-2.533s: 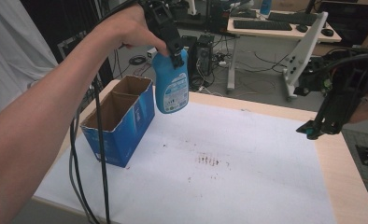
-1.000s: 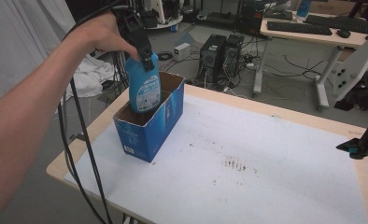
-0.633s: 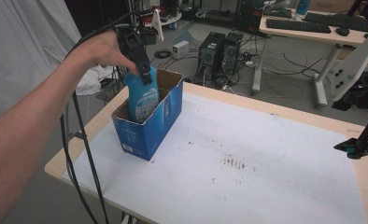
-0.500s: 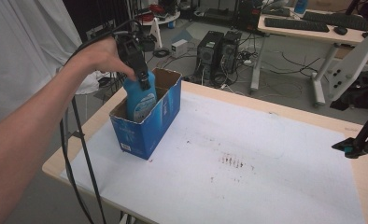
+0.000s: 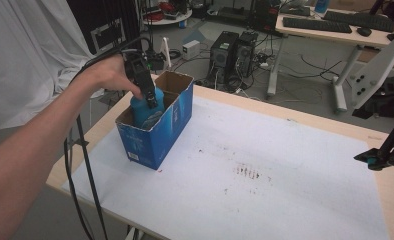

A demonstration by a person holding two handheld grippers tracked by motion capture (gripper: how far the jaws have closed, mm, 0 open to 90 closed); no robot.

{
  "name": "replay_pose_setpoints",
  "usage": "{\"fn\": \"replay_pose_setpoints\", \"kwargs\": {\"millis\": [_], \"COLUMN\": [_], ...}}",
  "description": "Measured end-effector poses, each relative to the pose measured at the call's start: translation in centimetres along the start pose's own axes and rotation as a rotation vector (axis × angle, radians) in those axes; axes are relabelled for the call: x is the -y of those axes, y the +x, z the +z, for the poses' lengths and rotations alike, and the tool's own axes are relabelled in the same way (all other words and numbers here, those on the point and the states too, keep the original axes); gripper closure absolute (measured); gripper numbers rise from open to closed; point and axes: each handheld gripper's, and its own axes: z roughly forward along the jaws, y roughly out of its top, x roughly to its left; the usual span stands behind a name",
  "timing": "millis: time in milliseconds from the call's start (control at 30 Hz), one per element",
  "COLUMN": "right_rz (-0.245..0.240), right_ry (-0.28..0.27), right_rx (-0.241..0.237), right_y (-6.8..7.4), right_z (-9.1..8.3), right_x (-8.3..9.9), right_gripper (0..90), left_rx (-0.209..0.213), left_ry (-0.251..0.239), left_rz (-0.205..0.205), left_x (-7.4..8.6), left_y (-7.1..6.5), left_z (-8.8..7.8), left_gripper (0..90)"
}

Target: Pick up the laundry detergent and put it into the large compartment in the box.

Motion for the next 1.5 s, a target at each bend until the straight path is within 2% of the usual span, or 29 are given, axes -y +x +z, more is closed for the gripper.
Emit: {"fn": "replay_pose_setpoints", "kwargs": {"millis": [233,433,800,1100,1200,1500], "right_rz": [0.001,0.000,0.003,0.011,0.009,0.004], "right_ry": [0.003,-0.002,-0.003,0.001,-0.001,0.000], "right_rx": [0.001,0.002,-0.003,-0.001,-0.001,0.001], "right_y": [0.1,0.1,0.1,-0.1,-0.1,0.0], "right_z": [0.0,-0.1,0.1,0.0,0.0,0.1], "right_x": [0.0,0.1,0.3,0.7,0.6,0.5], "right_gripper": [12.2,12.2,12.2,12.2,12.2,12.2], "left_rx": [0.009,0.005,0.009,0.008,-0.001,-0.005], "left_ry": [0.005,0.017,0.021,0.015,0.025,0.025], "left_rz": [0.016,0.060,0.055,0.070,0.091,0.088], "left_x": [0.4,0.6,0.7,0.7,0.3,0.4], "left_y": [-0.1,-0.3,-0.2,-0.3,-0.7,-0.7], "left_z": [1.1,1.8,2.7,3.1,3.2,3.2], "left_gripper": [38.3,38.3,38.3,38.1,38.1,38.0]}}
